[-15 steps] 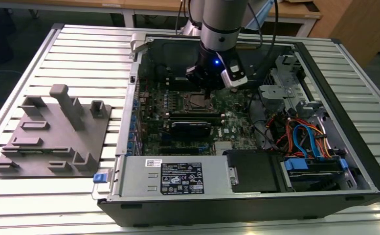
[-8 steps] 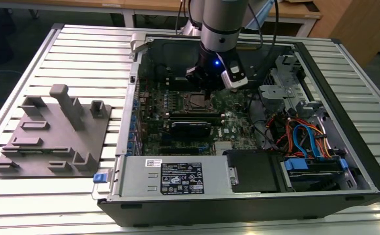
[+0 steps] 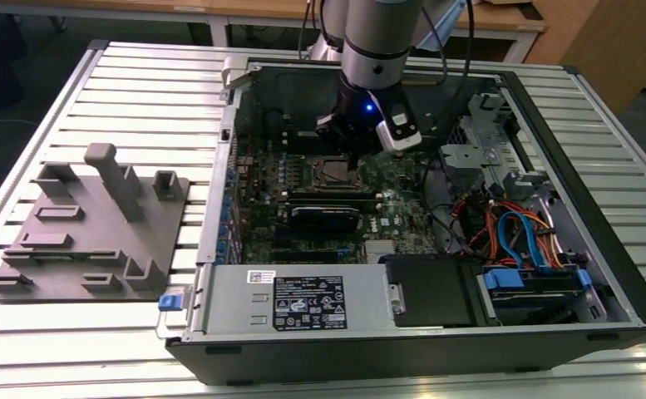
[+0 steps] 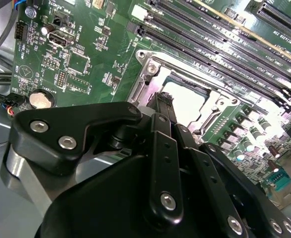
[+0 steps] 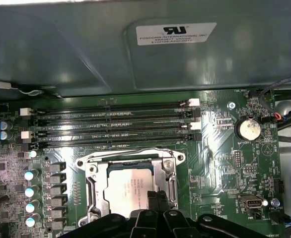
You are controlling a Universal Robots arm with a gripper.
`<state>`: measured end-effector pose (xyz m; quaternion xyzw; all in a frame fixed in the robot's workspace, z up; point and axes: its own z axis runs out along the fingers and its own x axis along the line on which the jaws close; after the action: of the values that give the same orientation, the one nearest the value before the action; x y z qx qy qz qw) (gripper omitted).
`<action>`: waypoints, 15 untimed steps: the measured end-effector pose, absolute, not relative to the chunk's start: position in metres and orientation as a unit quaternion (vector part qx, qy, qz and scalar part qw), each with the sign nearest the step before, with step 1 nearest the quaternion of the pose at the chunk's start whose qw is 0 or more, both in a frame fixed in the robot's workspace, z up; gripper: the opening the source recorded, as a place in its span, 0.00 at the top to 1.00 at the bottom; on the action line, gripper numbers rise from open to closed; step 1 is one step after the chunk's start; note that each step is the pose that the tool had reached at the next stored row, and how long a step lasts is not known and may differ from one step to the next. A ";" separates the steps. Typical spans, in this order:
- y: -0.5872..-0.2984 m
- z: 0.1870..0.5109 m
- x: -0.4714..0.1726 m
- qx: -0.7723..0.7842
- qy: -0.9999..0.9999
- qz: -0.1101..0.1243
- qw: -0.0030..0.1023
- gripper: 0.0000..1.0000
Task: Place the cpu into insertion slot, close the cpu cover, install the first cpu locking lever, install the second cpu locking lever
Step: 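Install the second cpu locking lever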
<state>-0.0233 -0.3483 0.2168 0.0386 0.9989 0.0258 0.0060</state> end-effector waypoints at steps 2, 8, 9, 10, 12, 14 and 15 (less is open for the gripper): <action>-0.348 0.217 -0.023 0.039 0.999 0.026 0.006 0.89; -0.348 0.224 -0.023 0.039 0.999 0.026 0.005 0.89; -0.348 0.226 -0.023 0.039 0.999 0.026 0.005 0.89; -0.348 0.226 -0.023 0.039 0.999 0.025 0.005 0.89; -0.349 0.226 -0.023 0.038 0.999 0.025 0.005 0.89; -0.353 0.226 -0.023 0.039 0.999 0.025 0.005 0.89; -0.354 0.226 -0.023 0.039 0.999 0.025 0.005 0.89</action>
<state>-0.0233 -0.3539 0.2260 0.0386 0.9989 0.0254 0.0048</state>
